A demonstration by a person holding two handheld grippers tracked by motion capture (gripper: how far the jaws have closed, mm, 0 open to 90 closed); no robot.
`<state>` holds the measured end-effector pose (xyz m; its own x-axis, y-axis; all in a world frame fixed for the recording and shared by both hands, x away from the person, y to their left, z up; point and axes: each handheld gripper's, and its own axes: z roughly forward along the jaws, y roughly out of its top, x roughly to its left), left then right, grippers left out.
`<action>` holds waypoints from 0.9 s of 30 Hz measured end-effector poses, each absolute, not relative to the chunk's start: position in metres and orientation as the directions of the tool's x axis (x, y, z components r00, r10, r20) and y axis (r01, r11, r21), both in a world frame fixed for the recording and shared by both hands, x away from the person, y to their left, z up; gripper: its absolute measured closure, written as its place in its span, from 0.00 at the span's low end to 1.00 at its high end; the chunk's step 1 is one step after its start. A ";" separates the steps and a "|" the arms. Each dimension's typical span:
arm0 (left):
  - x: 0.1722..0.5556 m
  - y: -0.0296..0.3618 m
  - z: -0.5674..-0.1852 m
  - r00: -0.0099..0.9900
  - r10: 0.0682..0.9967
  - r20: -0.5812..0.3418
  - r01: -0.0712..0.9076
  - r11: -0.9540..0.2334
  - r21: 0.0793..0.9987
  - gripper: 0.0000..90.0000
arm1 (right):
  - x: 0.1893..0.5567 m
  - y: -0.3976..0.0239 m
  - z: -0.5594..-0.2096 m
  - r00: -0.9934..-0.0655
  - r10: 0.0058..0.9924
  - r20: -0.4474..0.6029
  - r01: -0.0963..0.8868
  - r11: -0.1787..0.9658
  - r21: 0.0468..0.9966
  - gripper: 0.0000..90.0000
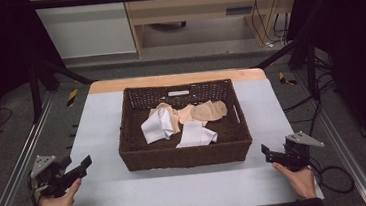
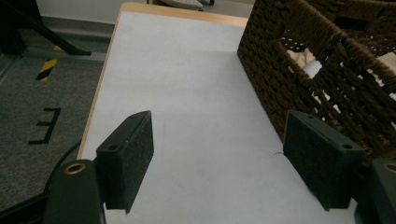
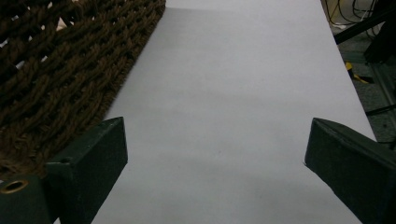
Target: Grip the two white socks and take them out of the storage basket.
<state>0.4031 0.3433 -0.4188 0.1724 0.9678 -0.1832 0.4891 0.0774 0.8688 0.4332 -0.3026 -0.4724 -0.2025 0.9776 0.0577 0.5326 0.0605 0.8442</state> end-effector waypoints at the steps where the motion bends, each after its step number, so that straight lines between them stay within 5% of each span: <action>1: 0.403 0.343 -0.419 0.172 0.968 -0.183 0.489 0.077 0.869 0.27 | 0.433 -0.302 -0.472 -0.201 0.978 0.049 0.535 0.068 0.842 0.07; 27: 0.422 0.299 -0.366 0.276 0.951 -0.139 0.393 0.020 0.919 0.29 | 0.433 -0.301 -0.472 -0.202 0.979 0.022 0.534 0.091 0.841 0.09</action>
